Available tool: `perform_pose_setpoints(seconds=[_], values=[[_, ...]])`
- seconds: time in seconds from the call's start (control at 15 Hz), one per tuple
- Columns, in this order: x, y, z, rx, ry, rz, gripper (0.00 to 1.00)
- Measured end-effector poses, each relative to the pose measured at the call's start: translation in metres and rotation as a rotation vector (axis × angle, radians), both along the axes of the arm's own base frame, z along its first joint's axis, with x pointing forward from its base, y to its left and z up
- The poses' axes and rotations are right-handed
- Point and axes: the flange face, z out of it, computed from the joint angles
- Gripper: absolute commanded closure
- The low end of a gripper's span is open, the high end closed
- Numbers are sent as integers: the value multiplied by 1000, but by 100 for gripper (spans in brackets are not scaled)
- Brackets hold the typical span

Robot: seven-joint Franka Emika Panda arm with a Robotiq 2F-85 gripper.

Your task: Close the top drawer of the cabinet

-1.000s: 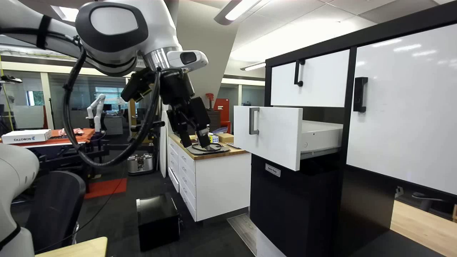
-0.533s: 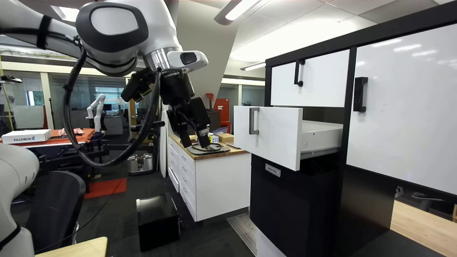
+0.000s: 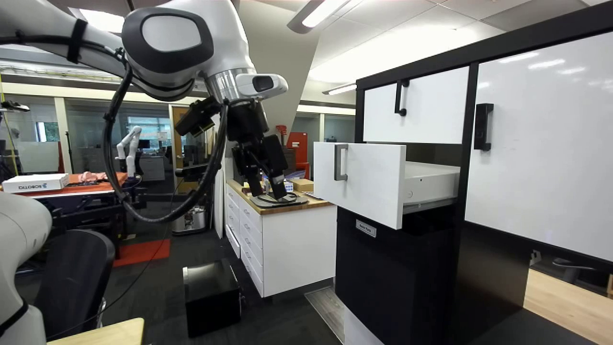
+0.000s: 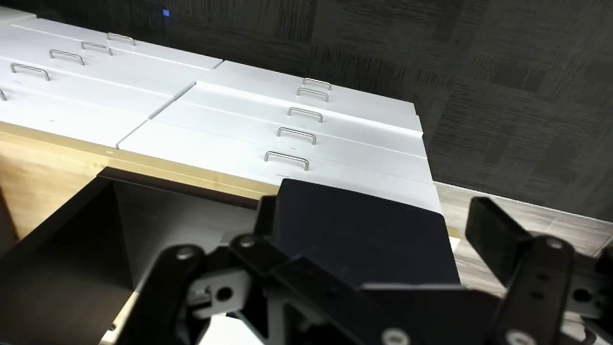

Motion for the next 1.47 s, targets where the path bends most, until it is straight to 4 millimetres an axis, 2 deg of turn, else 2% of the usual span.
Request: perform_pose_setpoints(seconds=[0.6, 1.0, 1.27, 1.47], values=[[58, 39, 24, 77, -99, -74, 0], [96, 69, 29, 120, -201, -127, 0], [115, 80, 32, 150, -255, -160, 0], [123, 78, 32, 152, -282, -176, 0]])
